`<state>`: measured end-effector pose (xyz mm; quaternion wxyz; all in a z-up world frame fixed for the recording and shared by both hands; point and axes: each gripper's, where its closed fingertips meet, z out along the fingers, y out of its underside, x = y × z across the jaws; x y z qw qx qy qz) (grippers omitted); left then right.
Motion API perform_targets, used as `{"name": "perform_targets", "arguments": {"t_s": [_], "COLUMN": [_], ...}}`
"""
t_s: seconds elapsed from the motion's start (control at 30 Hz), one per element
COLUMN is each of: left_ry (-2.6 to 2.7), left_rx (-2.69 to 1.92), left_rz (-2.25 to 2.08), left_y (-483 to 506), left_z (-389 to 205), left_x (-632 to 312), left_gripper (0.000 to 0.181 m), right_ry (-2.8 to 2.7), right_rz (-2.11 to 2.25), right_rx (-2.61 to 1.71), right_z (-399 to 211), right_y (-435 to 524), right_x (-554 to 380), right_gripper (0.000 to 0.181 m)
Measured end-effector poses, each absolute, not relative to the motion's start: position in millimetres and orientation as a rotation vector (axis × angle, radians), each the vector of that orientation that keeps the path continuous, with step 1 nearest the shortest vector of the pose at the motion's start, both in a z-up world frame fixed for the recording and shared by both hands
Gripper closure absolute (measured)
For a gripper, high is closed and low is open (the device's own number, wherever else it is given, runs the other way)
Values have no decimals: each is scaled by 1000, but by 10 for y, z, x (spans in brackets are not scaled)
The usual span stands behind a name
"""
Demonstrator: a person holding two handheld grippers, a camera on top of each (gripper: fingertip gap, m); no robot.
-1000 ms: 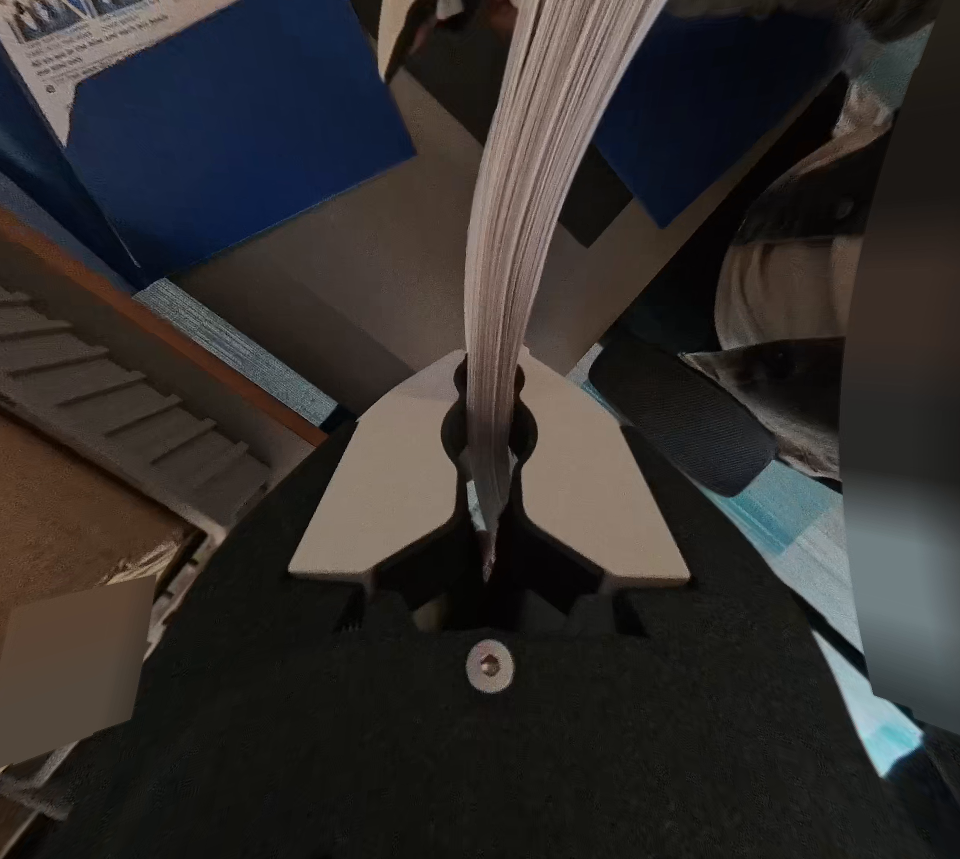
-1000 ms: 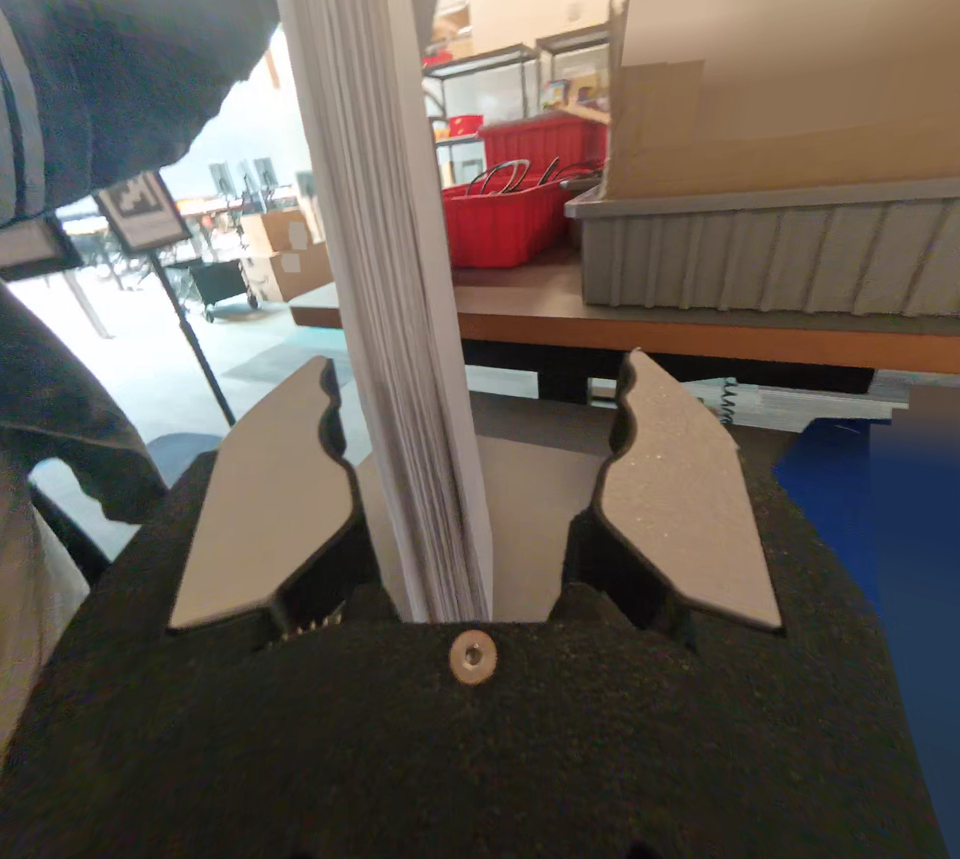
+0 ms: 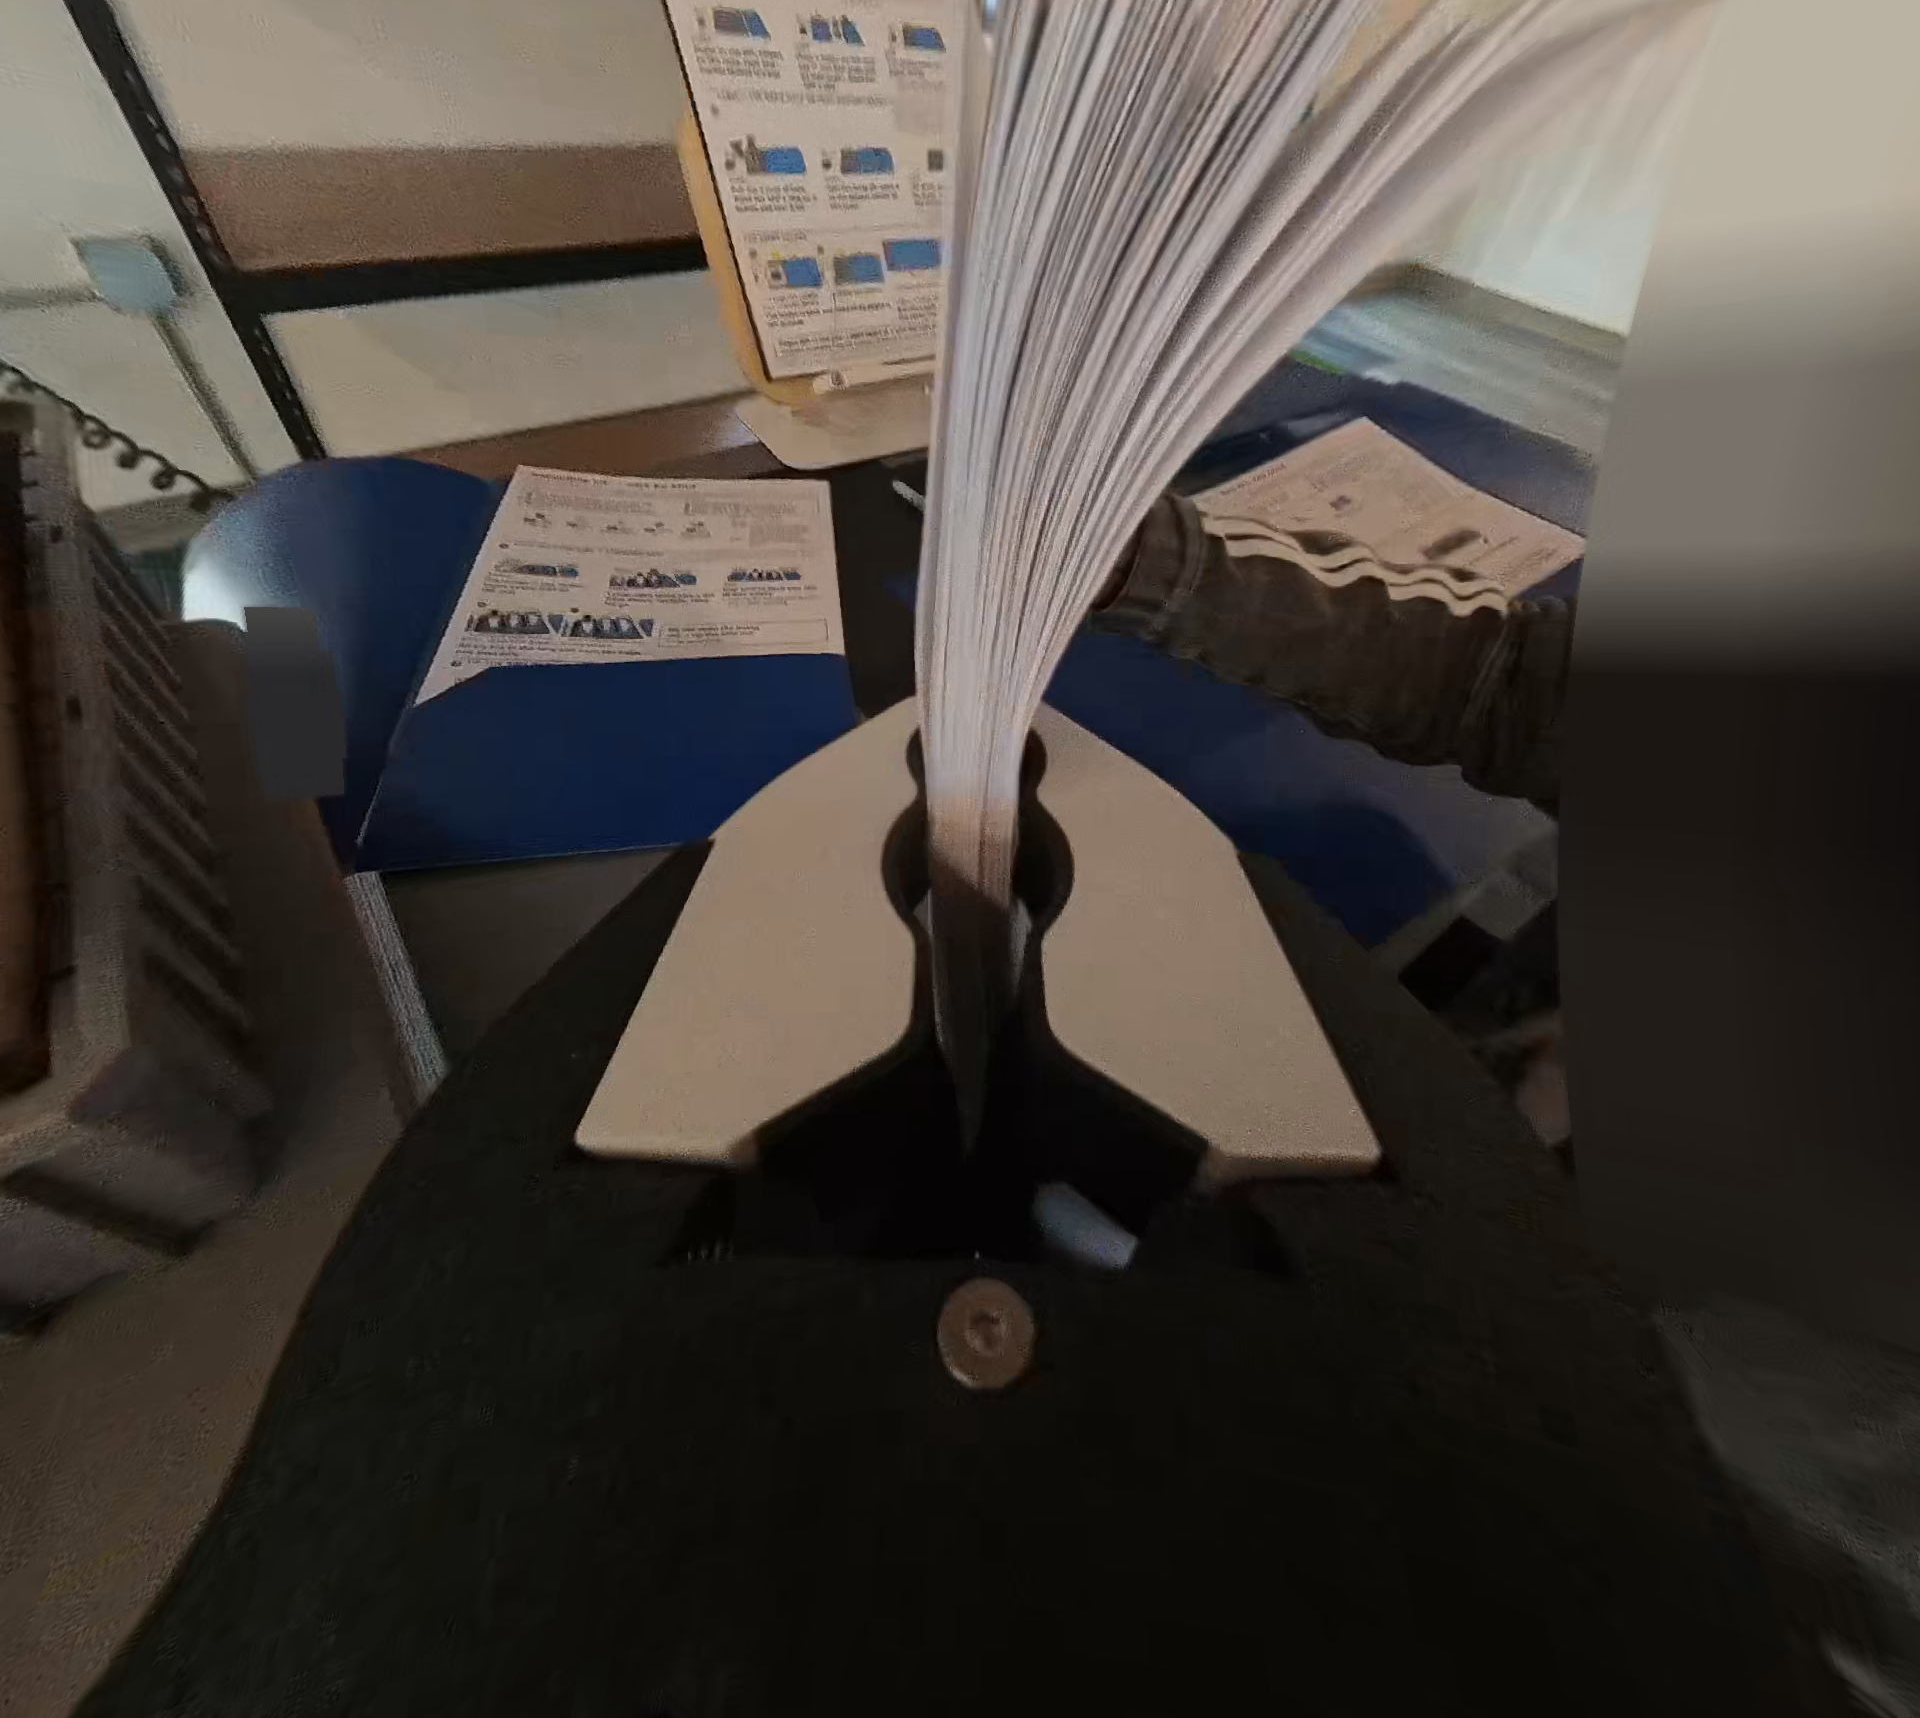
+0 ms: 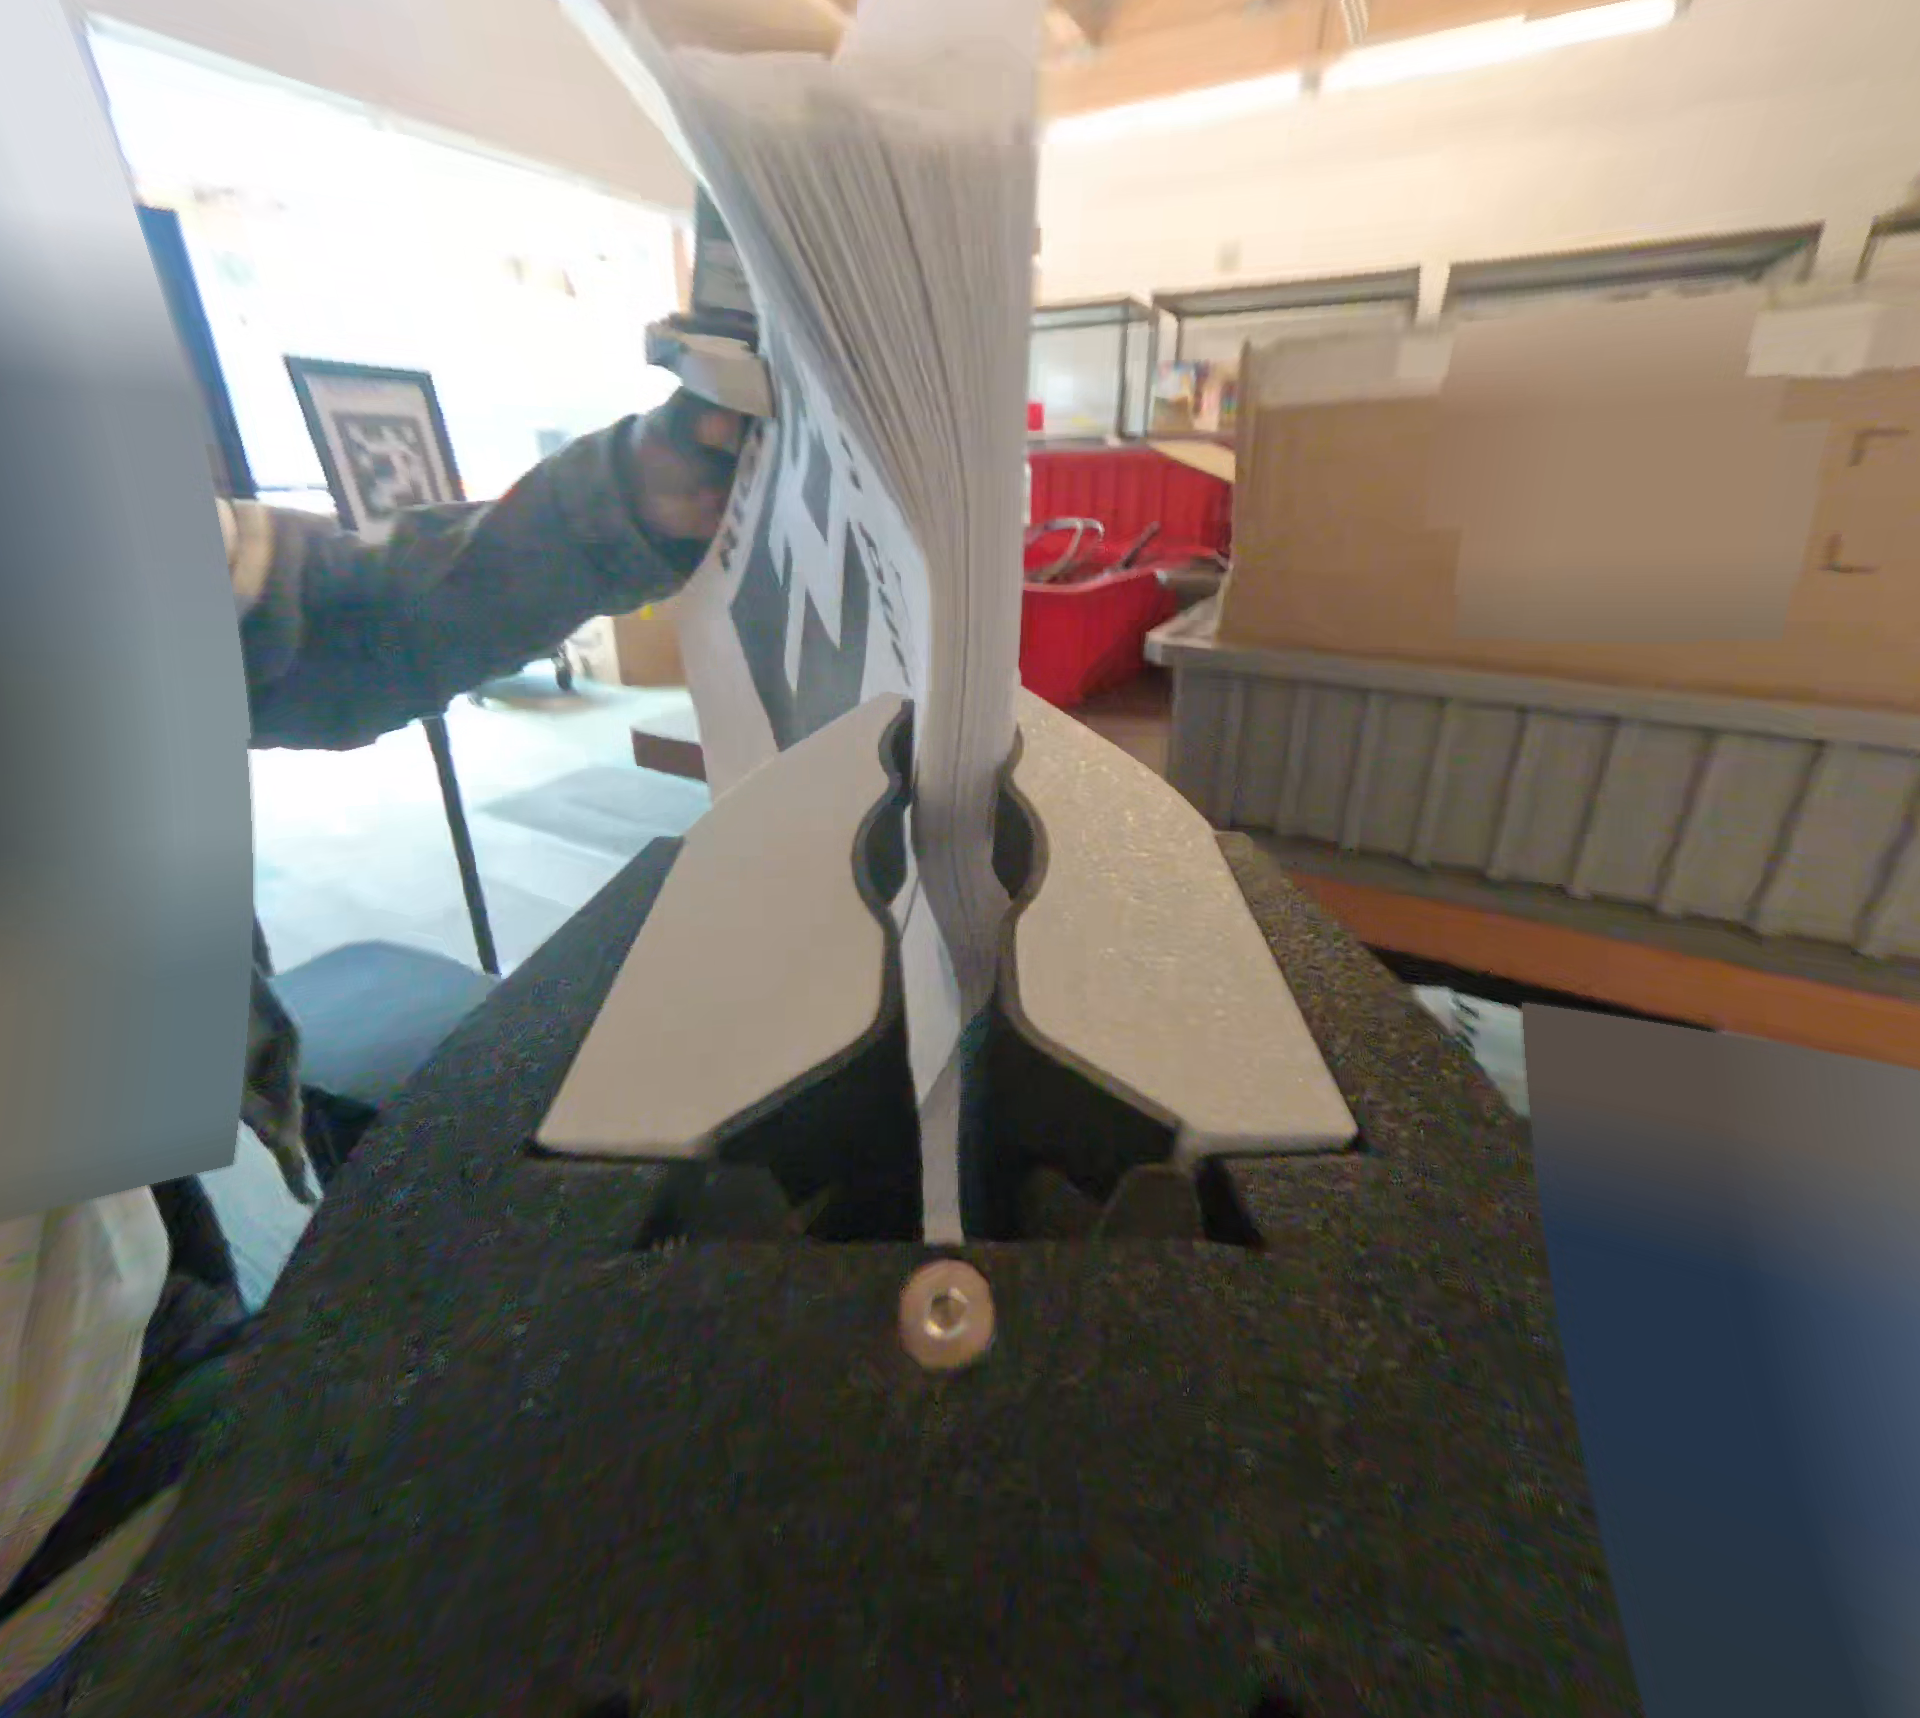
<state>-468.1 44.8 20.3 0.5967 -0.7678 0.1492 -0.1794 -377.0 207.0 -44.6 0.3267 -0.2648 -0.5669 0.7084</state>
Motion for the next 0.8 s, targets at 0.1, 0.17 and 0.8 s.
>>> {"name": "perform_targets", "arguments": {"t_s": [0.1,0.17,0.8], "left_ry": [212,140,84], "left_rx": [-1655,-1626,-1789], "left_rz": [-374,-313,-11], "left_y": [438,451,507], "left_z": [-325,-557,-1713], "left_x": [-4663,-4657,-4859], "left_gripper": [169,169,168], "right_ry": [-1535,-1497,-1653], "right_rz": [1708,1666,1453], "right_rx": [-901,-1014,-1021], "right_z": [-722,-852,-1560], "right_y": [2168,2210,1921], "right_x": [-3828,-3867,-3930], "right_gripper": [168,169,169]}}
